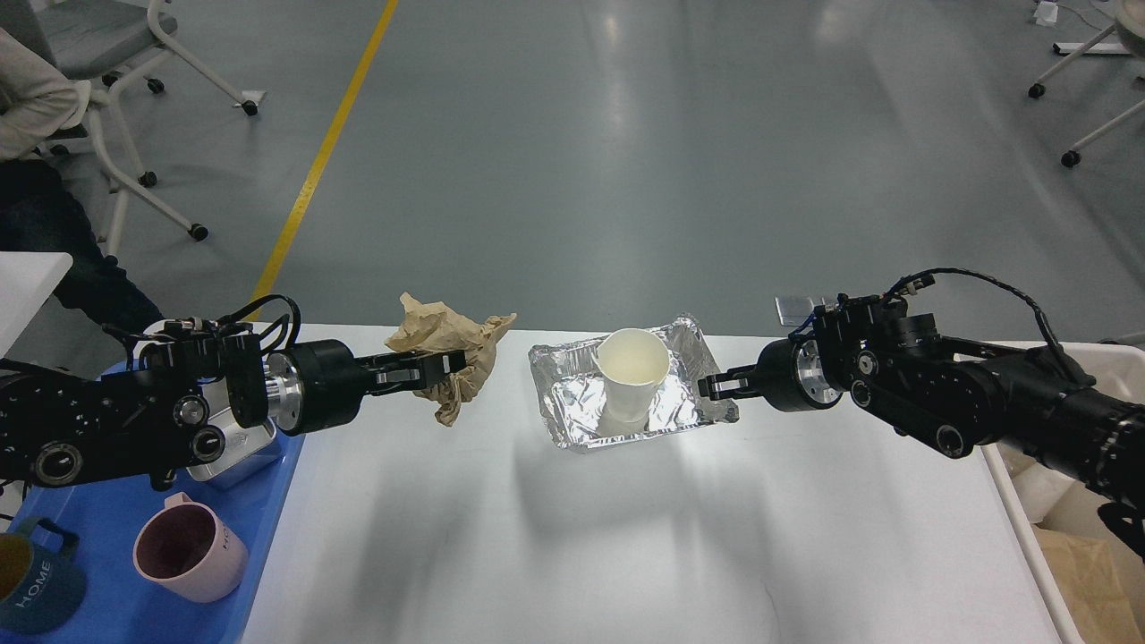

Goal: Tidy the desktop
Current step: 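Grasp the crumpled brown paper with the left gripper and lift, then drop the brown paper into the foil tray and withdraw left gripper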

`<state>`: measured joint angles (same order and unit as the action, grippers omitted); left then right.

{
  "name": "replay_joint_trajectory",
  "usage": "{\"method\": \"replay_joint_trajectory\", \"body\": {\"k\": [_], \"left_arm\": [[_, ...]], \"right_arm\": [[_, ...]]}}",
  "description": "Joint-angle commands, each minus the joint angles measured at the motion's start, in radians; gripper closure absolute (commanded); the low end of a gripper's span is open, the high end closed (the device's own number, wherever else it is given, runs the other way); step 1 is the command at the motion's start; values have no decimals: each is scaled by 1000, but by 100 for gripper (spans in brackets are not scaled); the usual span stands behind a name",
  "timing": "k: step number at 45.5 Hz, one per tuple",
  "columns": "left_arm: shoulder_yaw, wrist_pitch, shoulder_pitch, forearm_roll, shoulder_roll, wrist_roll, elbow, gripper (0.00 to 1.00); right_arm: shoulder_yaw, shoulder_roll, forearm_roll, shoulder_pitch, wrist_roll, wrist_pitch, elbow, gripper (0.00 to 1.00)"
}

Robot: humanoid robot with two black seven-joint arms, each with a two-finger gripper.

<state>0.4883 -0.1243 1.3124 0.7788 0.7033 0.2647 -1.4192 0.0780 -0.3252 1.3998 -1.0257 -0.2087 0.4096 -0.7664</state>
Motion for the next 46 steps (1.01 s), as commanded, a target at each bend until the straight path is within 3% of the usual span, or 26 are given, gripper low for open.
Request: {"method": "replay_joint_trajectory", "body": {"k": [1, 24, 37, 42, 46], "left_arm": [[3, 0, -7, -32, -50, -1, 40, 95], [6, 0, -51, -89, -261, -4, 221, 94], [-2, 2, -51, -133, -327, -13, 261, 91], [-4, 11, -50, -138, -338, -15, 272, 86], [-5, 14, -50, -138, -347, -28, 276, 72]], "right_arm": [[2, 0, -2, -1, 0, 0, -1, 100], [2, -2, -7, -4, 0, 0, -4, 100], [2, -2, -7, -4, 0, 0, -5, 100], [2, -2, -7, -4, 0, 0, -7, 100], [2, -2, -7, -4, 0, 0, -7, 100]]}}
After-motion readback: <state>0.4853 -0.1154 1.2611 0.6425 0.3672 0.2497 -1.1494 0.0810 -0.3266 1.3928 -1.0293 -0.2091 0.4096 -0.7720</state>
